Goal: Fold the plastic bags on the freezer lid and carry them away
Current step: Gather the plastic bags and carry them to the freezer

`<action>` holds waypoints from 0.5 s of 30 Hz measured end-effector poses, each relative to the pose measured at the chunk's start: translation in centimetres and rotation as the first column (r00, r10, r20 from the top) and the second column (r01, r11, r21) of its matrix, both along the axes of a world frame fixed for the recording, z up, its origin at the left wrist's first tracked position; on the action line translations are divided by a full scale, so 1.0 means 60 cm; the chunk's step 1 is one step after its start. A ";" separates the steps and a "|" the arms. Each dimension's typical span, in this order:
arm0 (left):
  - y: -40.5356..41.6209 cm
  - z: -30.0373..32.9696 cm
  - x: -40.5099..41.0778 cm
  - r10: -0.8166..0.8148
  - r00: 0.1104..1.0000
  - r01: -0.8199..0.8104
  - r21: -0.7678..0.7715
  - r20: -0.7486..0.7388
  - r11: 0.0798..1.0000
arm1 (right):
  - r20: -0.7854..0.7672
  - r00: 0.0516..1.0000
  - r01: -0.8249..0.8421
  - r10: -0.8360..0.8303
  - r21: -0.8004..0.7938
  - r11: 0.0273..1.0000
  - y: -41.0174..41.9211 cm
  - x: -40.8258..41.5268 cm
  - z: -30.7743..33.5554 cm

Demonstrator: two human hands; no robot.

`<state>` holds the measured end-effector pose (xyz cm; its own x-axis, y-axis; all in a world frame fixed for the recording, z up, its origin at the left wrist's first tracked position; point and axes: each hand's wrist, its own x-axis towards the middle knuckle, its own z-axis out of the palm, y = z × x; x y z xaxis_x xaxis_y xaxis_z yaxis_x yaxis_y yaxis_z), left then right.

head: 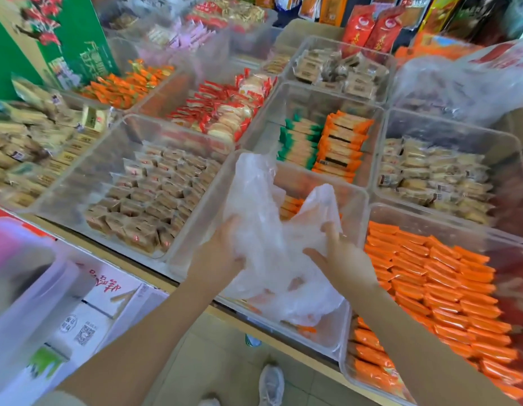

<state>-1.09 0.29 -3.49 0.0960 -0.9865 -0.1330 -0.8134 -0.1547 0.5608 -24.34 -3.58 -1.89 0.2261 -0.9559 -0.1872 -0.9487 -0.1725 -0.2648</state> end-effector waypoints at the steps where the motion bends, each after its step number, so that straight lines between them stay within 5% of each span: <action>1: 0.002 0.011 0.004 0.078 0.997 -0.079 -0.049 -0.011 0.996 | -0.024 0.999 0.031 -0.032 -0.041 0.999 -0.003 0.004 0.001; 8: -0.060 0.018 0.017 -0.018 0.948 0.096 -0.231 0.319 0.968 | -0.211 0.975 -0.084 0.069 -0.065 0.994 -0.019 0.017 -0.008; 11: -0.102 -0.005 0.010 -0.143 0.960 0.137 0.044 0.239 0.990 | -0.128 0.987 -0.083 0.097 0.115 0.990 -0.002 0.021 -0.010; 15: -0.121 -0.041 -0.004 -0.121 0.992 0.124 0.173 -0.024 0.977 | -0.095 0.985 -0.117 0.146 0.260 0.958 0.019 0.024 0.002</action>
<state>-1.34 -6.99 -5.92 -0.0272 -0.9524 -0.3037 -0.8249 -0.1502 0.5449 -22.89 -2.43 -1.77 0.3101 -0.8373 -0.4502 -0.9483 -0.2388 -0.2090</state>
